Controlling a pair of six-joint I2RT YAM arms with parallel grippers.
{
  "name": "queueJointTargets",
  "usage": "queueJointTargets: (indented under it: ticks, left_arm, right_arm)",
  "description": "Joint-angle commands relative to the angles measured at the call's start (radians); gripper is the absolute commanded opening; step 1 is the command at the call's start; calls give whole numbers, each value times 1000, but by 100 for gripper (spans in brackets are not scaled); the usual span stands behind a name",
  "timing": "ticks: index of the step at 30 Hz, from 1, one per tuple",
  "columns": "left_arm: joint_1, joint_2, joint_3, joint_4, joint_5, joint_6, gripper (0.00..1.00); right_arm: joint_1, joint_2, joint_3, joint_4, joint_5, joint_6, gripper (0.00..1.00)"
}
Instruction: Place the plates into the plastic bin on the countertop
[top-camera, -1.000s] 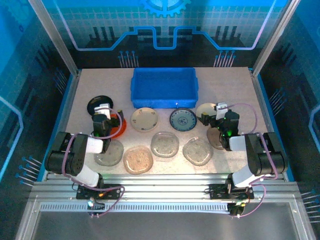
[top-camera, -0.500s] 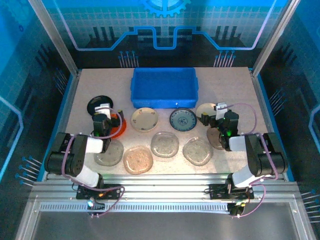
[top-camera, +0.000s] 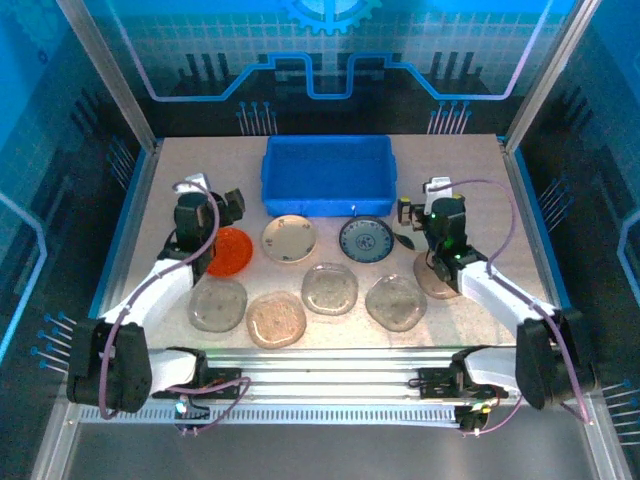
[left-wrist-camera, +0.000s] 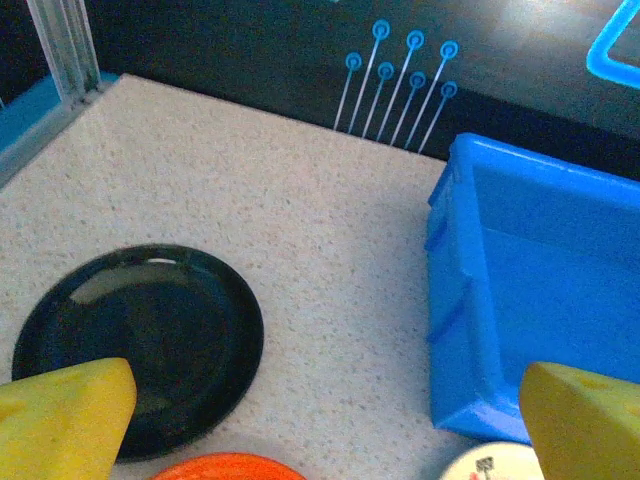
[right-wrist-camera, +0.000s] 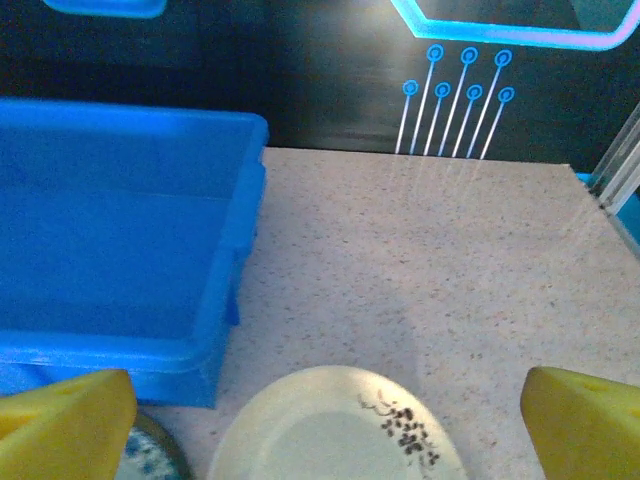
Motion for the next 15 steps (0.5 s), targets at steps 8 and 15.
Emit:
queueJointTargets:
  ticks: [8,15]
  left_arm:
    - [37,23,217,-380,241,-207,99]
    - [150,20,257,-483,185,-252,96]
  right_arm:
    - [229,-82,186,-579,-141,279,100]
    - [297,-87,217,-682,-237,360,100]
